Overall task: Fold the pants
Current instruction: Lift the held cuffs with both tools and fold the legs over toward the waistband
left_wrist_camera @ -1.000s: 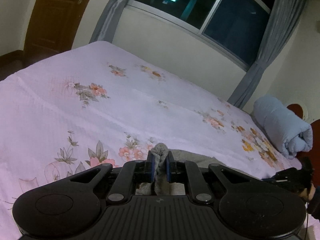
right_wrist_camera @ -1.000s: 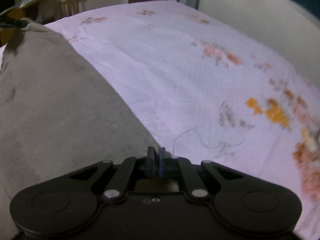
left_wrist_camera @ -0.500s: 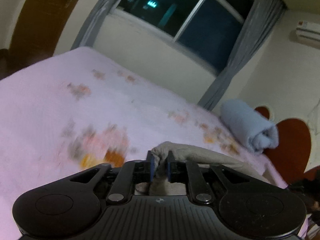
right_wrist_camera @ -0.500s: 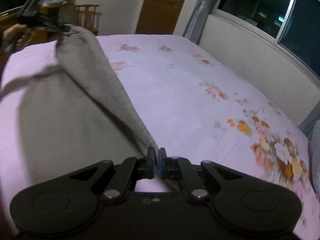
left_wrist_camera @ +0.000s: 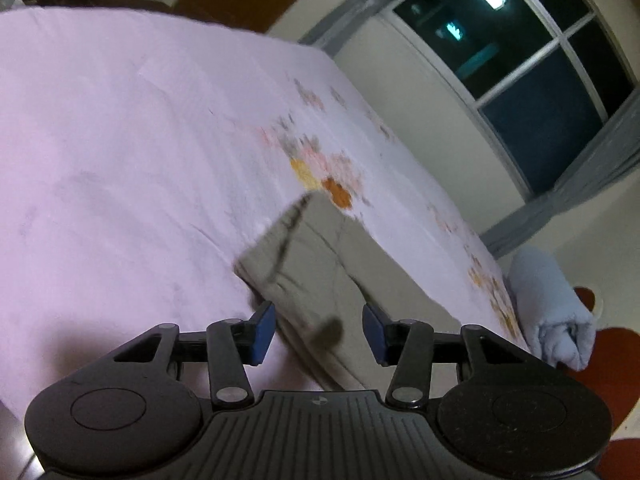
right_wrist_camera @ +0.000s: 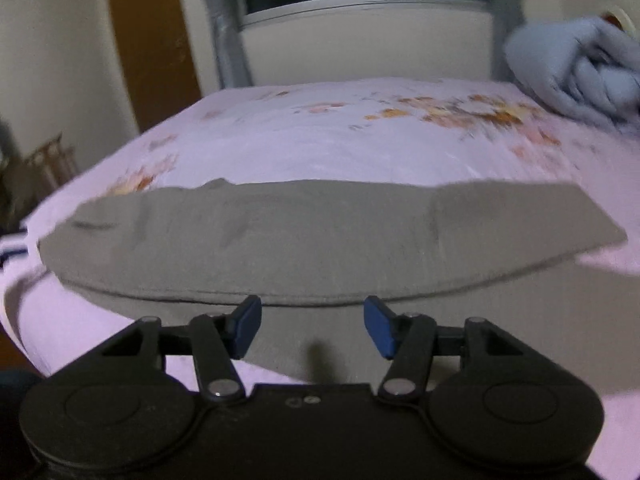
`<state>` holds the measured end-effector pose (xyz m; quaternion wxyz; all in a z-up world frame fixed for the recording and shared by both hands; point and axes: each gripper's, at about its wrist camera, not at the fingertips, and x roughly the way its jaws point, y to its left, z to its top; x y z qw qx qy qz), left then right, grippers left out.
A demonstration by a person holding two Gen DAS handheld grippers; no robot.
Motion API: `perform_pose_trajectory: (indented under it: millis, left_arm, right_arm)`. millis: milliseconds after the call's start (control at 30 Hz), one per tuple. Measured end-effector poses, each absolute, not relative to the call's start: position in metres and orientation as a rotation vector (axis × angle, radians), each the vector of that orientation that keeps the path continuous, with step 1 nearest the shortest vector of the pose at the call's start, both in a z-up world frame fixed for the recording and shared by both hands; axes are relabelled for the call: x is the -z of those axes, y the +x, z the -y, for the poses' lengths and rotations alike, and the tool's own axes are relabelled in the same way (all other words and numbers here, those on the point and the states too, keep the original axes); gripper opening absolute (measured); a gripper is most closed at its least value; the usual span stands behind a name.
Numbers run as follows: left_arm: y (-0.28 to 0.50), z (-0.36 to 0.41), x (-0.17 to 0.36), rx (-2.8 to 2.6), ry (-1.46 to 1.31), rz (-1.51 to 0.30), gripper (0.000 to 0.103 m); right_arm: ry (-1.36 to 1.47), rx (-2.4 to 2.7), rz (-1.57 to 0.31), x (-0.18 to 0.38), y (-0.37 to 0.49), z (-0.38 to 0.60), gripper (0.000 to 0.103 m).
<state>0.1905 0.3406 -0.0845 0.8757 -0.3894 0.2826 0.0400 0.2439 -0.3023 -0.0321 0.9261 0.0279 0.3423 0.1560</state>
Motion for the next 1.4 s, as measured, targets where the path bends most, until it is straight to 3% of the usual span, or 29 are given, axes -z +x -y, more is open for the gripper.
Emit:
perform_pose_trajectory:
  millis: [167,233,267,600,700,800,867,933,1067,1233,1333,1400]
  left_arm:
    - [0.223,-0.329,0.101,-0.116,-0.862,-0.689,0.047]
    - [0.227,-0.324,0.098,-0.121,-0.836,-0.679,0.027]
    - [0.228,-0.324,0.095,-0.117,-0.821,-0.668,0.024]
    - [0.234,-0.326,0.066,-0.048,-0.786,-0.576,0.021]
    - [0.234,-0.329,0.068,-0.042,-0.785,-0.584,0.021]
    - [0.233,-0.330,0.073,-0.042,-0.786,-0.588,0.021]
    - [0.233,-0.332,0.077,-0.040,-0.787,-0.590,0.021]
    - [0.234,-0.333,0.079,-0.033,-0.784,-0.596,0.021]
    - [0.267,-0.338,0.049,0.025,-0.753,-0.572,0.021]
    - [0.282,-0.341,-0.027,0.156,-0.708,-0.361,0.020]
    - [0.265,-0.347,0.009,0.134,-0.696,-0.408,0.020]
    - [0.263,-0.358,0.069,0.050,-0.741,-0.600,0.020]
  right_arm:
    - [0.223,-0.297,-0.719,0.043,0.242,0.322,0.049]
    - [0.293,-0.269,-0.730,0.049,0.240,0.331,0.049]
    - [0.310,-0.259,-0.729,0.051,0.239,0.332,0.049]
    - [0.659,-0.220,-0.793,0.093,0.274,0.335,0.049]
    - [0.728,-0.220,-0.807,0.103,0.280,0.328,0.041]
    - [0.777,-0.217,-0.819,0.110,0.286,0.321,0.026]
    - [0.818,-0.208,-0.827,0.115,0.288,0.317,0.007]
    - [0.841,-0.205,-0.829,0.116,0.290,0.316,0.000]
    - [0.762,-0.248,-0.772,0.085,0.302,0.313,0.000]
    - [0.601,-0.353,-0.533,-0.015,0.292,0.305,0.000]
    - [0.500,-0.376,-0.484,-0.008,0.248,0.295,0.000]
    - [0.503,-0.364,-0.672,0.053,0.234,0.284,0.000]
